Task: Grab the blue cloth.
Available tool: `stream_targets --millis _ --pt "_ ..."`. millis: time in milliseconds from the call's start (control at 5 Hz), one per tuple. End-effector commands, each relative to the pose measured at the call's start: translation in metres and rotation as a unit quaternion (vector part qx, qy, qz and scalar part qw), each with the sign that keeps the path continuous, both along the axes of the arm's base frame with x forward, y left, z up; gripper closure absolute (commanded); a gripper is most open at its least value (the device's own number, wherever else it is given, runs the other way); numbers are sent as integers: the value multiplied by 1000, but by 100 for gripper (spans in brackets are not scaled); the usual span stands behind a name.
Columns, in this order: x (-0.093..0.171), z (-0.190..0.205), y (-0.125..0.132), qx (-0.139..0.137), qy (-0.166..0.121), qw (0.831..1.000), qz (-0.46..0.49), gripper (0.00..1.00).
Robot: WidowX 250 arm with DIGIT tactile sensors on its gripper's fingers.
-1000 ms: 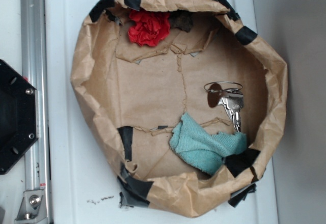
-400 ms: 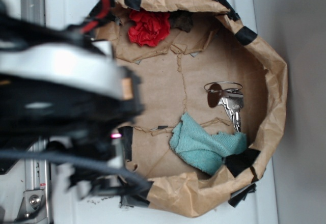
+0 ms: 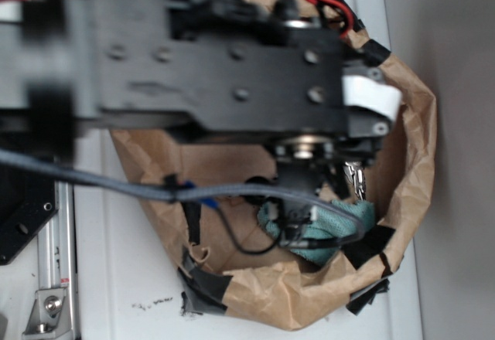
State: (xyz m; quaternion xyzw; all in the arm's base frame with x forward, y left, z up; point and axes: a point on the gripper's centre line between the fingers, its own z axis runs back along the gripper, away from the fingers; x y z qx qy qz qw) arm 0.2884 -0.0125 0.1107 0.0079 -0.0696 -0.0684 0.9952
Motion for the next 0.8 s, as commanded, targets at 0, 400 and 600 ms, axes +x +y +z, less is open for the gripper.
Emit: stream_targets --millis 0,400,600 --pt "5 -17 -33 -16 -41 986 -161 0" --pt "-14 -39 -67 -17 -43 979 -200 0" --pt "-5 -56 -74 -7 -39 978 -204 0"
